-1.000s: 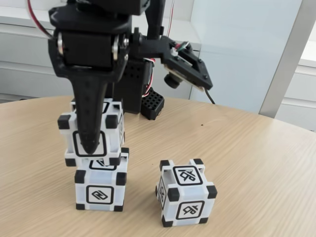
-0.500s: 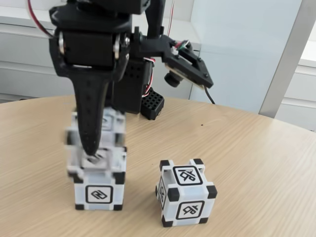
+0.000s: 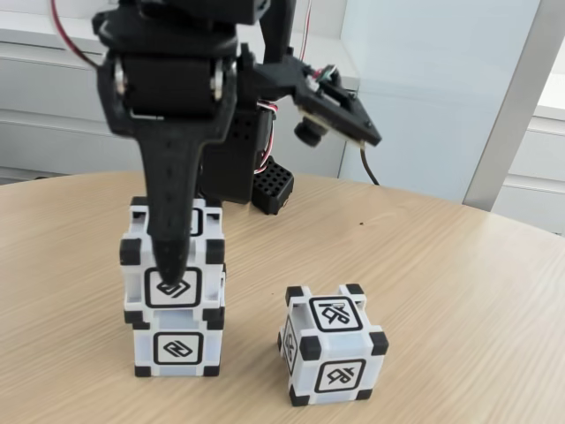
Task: Stack cubes from left to right.
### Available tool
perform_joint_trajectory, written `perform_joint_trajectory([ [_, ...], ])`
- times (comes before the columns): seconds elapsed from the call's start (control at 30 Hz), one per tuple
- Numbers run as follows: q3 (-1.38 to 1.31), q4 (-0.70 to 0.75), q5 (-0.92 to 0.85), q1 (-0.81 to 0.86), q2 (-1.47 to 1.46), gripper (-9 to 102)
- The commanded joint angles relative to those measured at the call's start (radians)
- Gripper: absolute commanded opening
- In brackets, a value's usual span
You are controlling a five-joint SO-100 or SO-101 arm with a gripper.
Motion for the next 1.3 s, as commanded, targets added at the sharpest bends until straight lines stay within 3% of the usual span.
perform_joint_trajectory([
  [0.0,-0.025,0.014,-0.012,-0.005,0.106,35],
  [0.37,-0.043,0.002,0.005,-0.031,0.291,35],
  [0.9,-0.025,-0.005,0.505,-0.640,0.270,37],
  [1.27,0.041,-0.144,0.451,-0.663,0.176,37],
])
